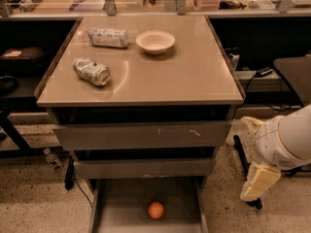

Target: Pick orange from bottom drawer and place on counter

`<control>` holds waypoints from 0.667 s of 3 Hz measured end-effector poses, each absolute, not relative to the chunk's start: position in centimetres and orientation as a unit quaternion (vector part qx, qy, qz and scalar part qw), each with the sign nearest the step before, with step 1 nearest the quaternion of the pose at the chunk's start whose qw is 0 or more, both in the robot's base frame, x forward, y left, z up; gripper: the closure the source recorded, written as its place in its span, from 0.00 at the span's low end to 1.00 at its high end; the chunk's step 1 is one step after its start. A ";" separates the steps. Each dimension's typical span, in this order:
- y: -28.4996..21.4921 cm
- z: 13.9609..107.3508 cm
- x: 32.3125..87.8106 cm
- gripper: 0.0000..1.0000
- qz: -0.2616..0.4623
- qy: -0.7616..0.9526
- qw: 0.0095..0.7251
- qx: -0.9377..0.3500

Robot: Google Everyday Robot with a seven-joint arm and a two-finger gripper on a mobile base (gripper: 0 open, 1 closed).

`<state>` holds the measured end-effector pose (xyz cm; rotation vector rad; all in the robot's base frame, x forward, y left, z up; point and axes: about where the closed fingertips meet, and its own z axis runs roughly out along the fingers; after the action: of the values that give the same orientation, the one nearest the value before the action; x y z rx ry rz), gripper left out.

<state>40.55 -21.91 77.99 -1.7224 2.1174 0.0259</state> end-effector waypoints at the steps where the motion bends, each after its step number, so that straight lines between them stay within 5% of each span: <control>1: -21.3 71.7 40.3 0.00 0.031 0.748 0.212 -0.628; 2: -21.0 64.2 40.7 0.00 0.050 0.737 0.227 -0.635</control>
Offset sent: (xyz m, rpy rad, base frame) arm 0.0128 0.0106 -0.2416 0.1499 -0.0049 0.1081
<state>40.72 -20.98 64.22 -1.7503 2.0299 0.1378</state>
